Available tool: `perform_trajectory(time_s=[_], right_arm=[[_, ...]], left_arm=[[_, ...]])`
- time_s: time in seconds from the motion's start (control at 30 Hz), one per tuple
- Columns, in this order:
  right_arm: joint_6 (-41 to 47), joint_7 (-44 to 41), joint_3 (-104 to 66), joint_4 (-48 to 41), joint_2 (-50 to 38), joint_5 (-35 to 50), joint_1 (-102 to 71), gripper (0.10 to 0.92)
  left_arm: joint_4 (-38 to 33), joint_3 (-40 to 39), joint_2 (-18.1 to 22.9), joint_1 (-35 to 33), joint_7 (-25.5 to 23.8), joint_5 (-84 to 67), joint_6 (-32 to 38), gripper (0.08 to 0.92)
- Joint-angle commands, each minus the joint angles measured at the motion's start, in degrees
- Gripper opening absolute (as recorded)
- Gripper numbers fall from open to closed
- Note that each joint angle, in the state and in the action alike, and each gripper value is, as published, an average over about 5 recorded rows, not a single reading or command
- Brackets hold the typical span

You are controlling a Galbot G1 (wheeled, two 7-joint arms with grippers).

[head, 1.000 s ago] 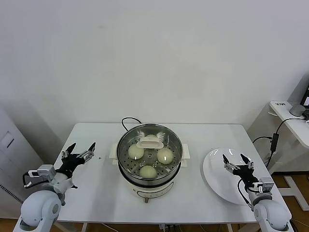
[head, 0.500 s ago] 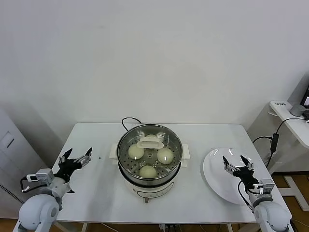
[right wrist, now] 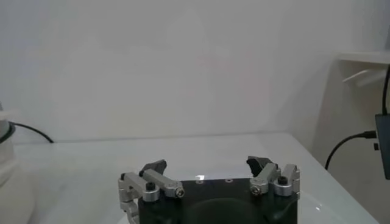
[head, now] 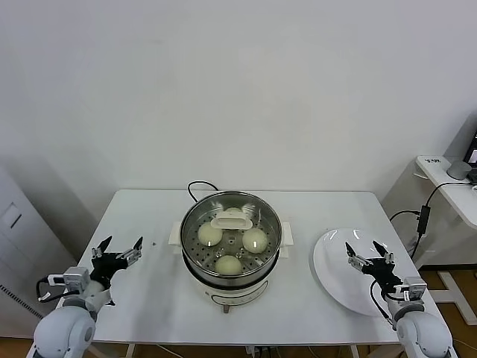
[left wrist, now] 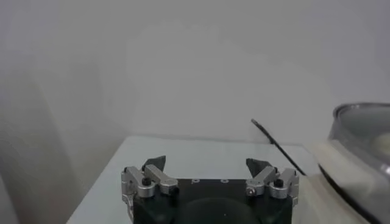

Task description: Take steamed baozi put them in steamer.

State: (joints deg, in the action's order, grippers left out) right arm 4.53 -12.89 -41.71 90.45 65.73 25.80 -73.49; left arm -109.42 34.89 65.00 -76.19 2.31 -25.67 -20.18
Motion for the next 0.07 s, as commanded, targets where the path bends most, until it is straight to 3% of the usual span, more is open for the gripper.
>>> perform_trajectory(time_s=[0.03,0.07], right_arm=[[0.0,-0.3,0.2,-0.4,-0.1,-0.2,0.3,0.823],[0.0,-0.3,0.3,-0.5,-0.1,-0.2,0.3,0.823]], left_arm=[[0.4,-0.3,0.6,0.4,0.1,3.1,0.1,0.823],[0.4,-0.3,0.6,0.4,0.1,3.1,0.0,0.823]])
